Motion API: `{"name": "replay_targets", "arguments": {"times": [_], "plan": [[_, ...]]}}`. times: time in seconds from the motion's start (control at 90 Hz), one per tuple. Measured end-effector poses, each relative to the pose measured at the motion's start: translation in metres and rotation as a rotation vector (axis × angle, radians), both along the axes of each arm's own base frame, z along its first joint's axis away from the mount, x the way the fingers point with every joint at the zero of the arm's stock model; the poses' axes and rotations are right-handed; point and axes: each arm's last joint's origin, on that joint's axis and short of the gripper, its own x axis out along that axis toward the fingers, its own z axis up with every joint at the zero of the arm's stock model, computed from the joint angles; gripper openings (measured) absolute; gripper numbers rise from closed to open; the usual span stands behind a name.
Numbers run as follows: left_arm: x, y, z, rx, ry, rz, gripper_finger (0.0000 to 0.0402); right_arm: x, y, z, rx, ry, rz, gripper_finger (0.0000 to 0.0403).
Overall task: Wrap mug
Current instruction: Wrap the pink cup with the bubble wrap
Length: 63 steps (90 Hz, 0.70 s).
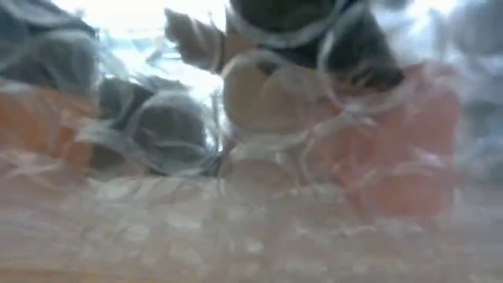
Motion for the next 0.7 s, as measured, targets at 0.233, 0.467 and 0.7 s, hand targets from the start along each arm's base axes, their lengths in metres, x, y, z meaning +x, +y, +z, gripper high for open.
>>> {"name": "replay_targets", "arguments": {"times": [0.233,0.467,0.7], "plan": [[0.0,0.0,0.0,0.001,0.001,0.0,0.0,-0.002,-0.005,-0.003,-0.161,-0.026,0.007,0.0251],[-0.002,0.0,-0.001,0.007,0.02,-0.008,0.0,0.005,-0.002,-0.01,-0.21,-0.139,0.03,0.0251],[-0.012,-0.008,0.01,0.008,0.029,-0.028,0.0,0.005,-0.003,-0.016,-0.213,-0.15,0.025,0.0251]]}}
